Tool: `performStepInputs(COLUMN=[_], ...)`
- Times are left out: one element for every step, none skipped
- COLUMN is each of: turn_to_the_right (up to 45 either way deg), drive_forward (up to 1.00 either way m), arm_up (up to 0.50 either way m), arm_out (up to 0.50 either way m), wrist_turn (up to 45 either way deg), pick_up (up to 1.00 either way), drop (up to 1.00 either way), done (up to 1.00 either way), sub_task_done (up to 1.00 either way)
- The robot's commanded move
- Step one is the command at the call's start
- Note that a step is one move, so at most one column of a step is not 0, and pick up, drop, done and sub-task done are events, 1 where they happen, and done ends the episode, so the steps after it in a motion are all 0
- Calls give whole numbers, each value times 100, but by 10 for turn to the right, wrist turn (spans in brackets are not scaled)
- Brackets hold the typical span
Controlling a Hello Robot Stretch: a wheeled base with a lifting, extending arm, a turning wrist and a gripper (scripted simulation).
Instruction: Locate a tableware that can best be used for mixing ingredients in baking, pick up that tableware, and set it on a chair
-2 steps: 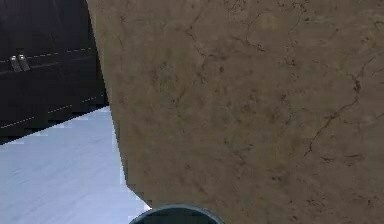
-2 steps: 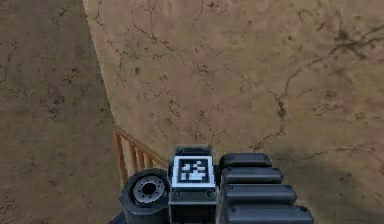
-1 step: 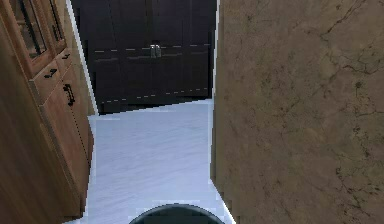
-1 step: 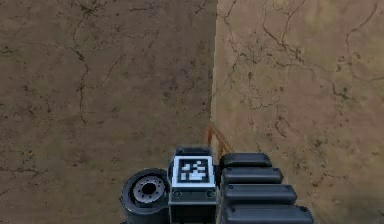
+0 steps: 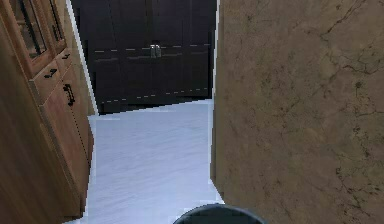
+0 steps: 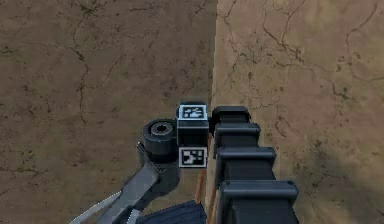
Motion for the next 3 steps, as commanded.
performStepInputs(turn_to_the_right=[0,0,0], drive_forward=[0,0,0], arm_up=[0,0,0], arm_out=[0,0,0], wrist_turn=[450,450,270], pick_up=[0,0,0], drop=[0,0,0], done=[0,0,0], sub_task_done=[0,0,0])
